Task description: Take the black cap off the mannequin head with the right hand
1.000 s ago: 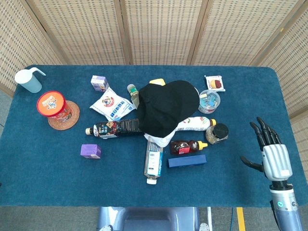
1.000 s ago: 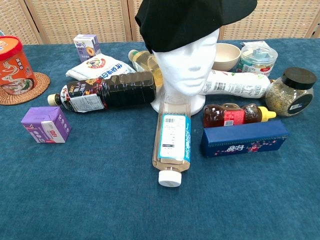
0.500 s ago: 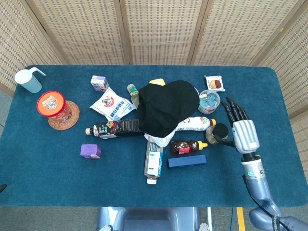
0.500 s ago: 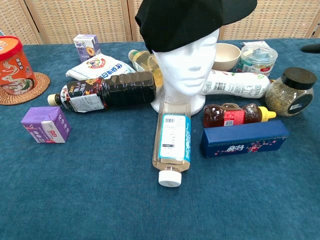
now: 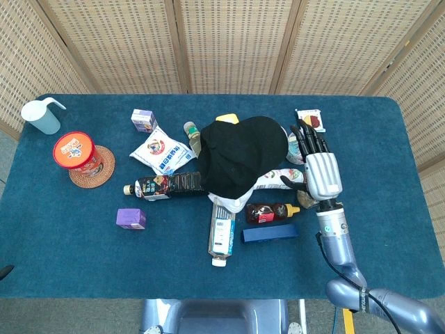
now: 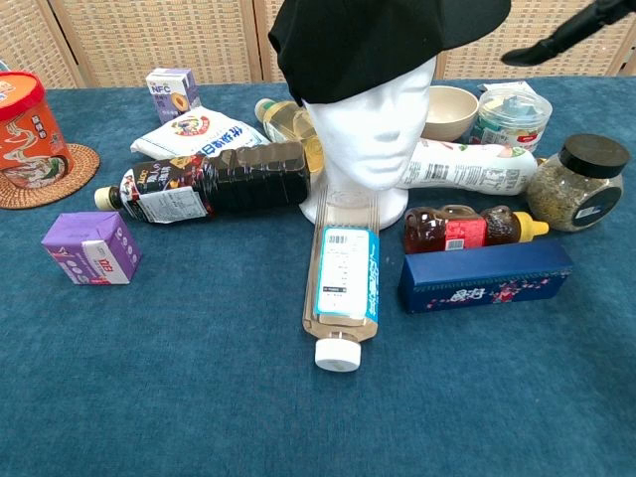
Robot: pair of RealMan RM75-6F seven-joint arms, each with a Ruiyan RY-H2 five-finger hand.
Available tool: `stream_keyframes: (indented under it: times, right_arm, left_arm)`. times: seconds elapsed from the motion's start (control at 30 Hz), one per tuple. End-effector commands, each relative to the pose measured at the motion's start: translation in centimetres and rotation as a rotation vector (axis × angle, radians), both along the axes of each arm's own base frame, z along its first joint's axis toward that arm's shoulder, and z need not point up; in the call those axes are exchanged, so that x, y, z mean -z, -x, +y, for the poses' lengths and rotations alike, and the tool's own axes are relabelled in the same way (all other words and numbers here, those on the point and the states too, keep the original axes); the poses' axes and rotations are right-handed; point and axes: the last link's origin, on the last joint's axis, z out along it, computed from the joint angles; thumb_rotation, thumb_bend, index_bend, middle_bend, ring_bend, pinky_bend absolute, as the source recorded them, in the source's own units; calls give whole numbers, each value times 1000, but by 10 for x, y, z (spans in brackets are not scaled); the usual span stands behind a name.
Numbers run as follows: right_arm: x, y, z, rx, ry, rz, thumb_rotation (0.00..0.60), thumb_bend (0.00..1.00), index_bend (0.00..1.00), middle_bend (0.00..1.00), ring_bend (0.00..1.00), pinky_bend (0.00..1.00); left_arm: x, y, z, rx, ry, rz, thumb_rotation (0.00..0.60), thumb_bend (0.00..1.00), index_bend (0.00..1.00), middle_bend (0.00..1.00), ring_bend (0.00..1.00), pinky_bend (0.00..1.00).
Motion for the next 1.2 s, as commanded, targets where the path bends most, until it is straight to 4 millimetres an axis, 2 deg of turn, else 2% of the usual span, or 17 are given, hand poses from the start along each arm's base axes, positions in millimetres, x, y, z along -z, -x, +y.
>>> stream_keyframes:
  times: [0.03, 0.2, 0.47, 0.53, 0.6, 0.7, 0.77, 0.87, 0.93, 1.0, 1.2]
  right_arm:
    - [8, -14, -3, -1, -23, -14, 600, 0, 0, 0, 0, 104]
    - [20, -26, -4, -11, -28, 2, 600, 0, 0, 0, 0, 103]
    - [36, -34, -19, -7, -2, -32, 600, 0, 0, 0, 2, 108]
    - [36, -37, -23, -21, 39, -50, 600, 0, 0, 27, 36, 141]
    - [37, -38, -25, -32, 65, -60, 600, 6, 19, 105, 110, 191]
    - [38, -41, -27, -59, 89, -78, 600, 106, 170, 307, 296, 314]
    - [39, -43, -27, -87, 109, -95, 600, 219, 307, 444, 424, 437]
    - [42, -43, -26, -120, 132, -96, 600, 462, 505, 622, 588, 630]
    - [43, -42, -27, -132, 148, -90, 600, 564, 568, 676, 639, 694]
    - [42, -41, -28, -137, 161, -86, 600, 621, 607, 710, 672, 739]
    - [33, -36, -31, -151, 203, -80, 600, 644, 657, 736, 696, 768]
  left_arm:
    - [1, 2, 1, -4, 3, -7, 600, 2, 0, 0, 0, 68]
    - [0, 7, 3, -16, -1, -13, 600, 2, 0, 0, 0, 68]
    - [-2, 11, 5, -25, -8, -17, 600, 1, 0, 0, 0, 68]
    - [-3, 13, 5, -30, -11, -18, 600, 2, 0, 0, 0, 68]
    - [-4, 14, 6, -35, -14, -19, 600, 2, 0, 0, 0, 68]
    - [-5, 15, 8, -42, -17, -23, 600, 3, 0, 0, 0, 68]
    - [-5, 17, 8, -46, -14, -24, 600, 2, 0, 0, 0, 68]
    - [-5, 19, 9, -49, -9, -25, 600, 2, 0, 0, 0, 68]
    - [-5, 19, 9, -50, -11, -27, 600, 2, 0, 0, 0, 68]
    - [-5, 20, 10, -50, -11, -30, 600, 2, 0, 0, 0, 68]
    - [-6, 23, 10, -55, -14, -37, 600, 2, 0, 0, 0, 68]
